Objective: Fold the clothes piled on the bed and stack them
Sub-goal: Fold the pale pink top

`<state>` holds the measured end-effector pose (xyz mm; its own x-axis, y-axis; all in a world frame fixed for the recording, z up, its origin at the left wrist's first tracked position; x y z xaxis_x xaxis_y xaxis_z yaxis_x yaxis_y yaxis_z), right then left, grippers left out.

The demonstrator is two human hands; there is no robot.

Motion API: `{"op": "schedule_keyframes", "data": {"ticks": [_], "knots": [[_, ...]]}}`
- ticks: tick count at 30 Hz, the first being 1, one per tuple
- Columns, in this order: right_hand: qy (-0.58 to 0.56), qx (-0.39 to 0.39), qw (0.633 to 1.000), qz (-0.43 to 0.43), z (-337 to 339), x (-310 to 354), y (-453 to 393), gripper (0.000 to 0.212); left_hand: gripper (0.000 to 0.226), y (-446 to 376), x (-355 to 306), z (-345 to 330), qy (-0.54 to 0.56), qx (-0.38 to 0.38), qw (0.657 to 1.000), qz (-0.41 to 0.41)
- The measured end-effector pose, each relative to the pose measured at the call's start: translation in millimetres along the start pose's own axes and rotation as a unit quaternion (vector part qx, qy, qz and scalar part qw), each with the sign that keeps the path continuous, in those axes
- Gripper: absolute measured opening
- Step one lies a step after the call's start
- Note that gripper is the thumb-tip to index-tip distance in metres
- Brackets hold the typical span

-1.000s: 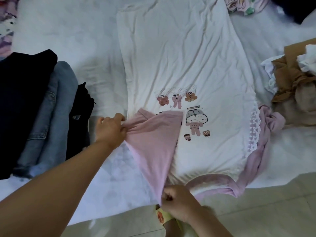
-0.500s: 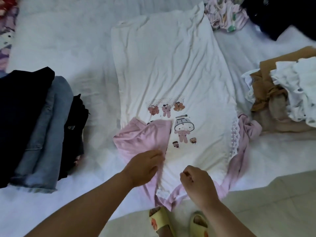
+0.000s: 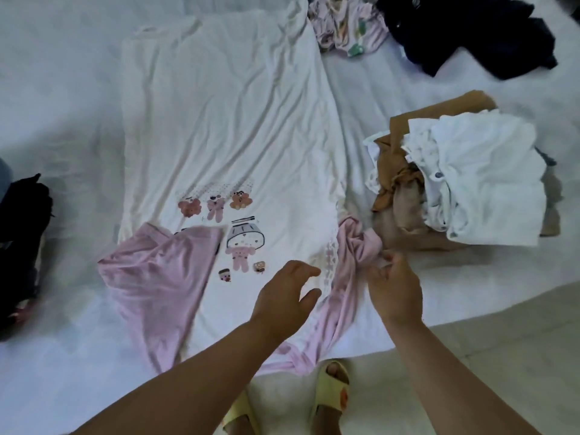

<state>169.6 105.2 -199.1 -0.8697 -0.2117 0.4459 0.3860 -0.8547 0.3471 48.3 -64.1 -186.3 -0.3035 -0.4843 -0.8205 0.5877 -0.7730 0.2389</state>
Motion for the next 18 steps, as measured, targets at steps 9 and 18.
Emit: {"op": "schedule_keyframes", "data": {"ticks": [9,18], "knots": [[-0.073,0.061,0.987,0.128,-12.4,15.9,-31.5,0.026,0.097,-29.0,-1.4,-67.7,-0.25,0.044,0.962,0.098],[-0.302,0.073,0.944,0.111,79.4,29.8,-10.8,0.015,0.099,-37.6,-34.3,-94.5,-0.14,0.015,0.983,0.118]]}}
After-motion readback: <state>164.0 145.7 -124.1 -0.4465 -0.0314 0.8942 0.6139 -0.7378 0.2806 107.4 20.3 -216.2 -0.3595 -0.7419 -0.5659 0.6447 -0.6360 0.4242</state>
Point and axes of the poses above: each hand's wrist, its own y-axis away from the middle knuckle, its own z-axis out of the back of the hand, x = y × z, the point moved 10 cm from there along -y, towards the middle knuckle, and after that the axes turned 10 degrees about y, right-handed, at the moved point
